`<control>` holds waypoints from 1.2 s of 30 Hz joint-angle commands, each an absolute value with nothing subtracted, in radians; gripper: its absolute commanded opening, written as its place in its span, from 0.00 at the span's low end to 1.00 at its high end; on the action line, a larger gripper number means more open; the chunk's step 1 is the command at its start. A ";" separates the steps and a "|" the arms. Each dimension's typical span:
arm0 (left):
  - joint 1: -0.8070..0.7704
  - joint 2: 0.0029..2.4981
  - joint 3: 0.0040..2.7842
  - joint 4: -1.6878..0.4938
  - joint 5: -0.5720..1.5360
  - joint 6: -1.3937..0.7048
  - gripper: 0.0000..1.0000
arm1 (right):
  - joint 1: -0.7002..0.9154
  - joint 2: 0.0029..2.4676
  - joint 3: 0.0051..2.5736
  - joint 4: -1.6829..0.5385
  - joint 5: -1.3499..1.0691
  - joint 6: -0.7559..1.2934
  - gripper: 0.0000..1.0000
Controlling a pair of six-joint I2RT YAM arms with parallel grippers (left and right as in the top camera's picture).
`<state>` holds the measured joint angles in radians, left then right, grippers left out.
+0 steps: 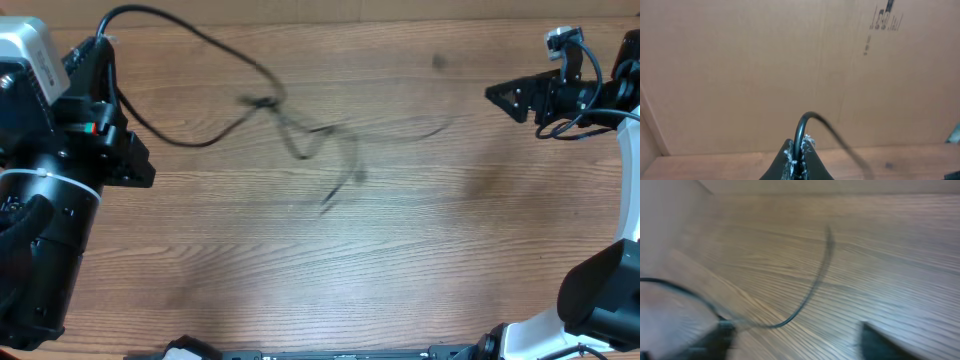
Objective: Untangle cables
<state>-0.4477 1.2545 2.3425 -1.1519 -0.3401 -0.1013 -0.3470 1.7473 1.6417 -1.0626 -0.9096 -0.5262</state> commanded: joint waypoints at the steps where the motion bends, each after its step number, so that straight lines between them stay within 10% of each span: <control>1: -0.445 1.252 2.360 -1.168 -0.321 -0.089 0.05 | -0.348 1.745 1.643 -1.059 -1.118 -0.498 1.00; 5: -0.445 1.274 2.360 -1.203 -0.316 -0.089 0.06 | -0.319 1.745 1.643 -1.090 -1.284 -0.531 0.74; 8: -0.445 1.302 2.360 -1.212 -0.262 -0.089 0.06 | -0.265 1.745 1.643 -1.126 -1.282 -0.534 0.89; 21: -0.445 1.465 2.360 -1.212 -0.035 -0.081 0.04 | 0.108 1.743 1.643 -1.176 -1.276 -0.664 0.82; 36: -0.445 1.421 2.357 -1.567 -0.074 -0.146 0.04 | 0.186 1.743 1.643 -1.200 -1.119 -0.662 0.88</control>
<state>-0.4477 1.4261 2.3505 -1.5211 -0.0544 -0.1043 0.1841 1.7477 1.6417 -1.1984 -1.1358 -0.6518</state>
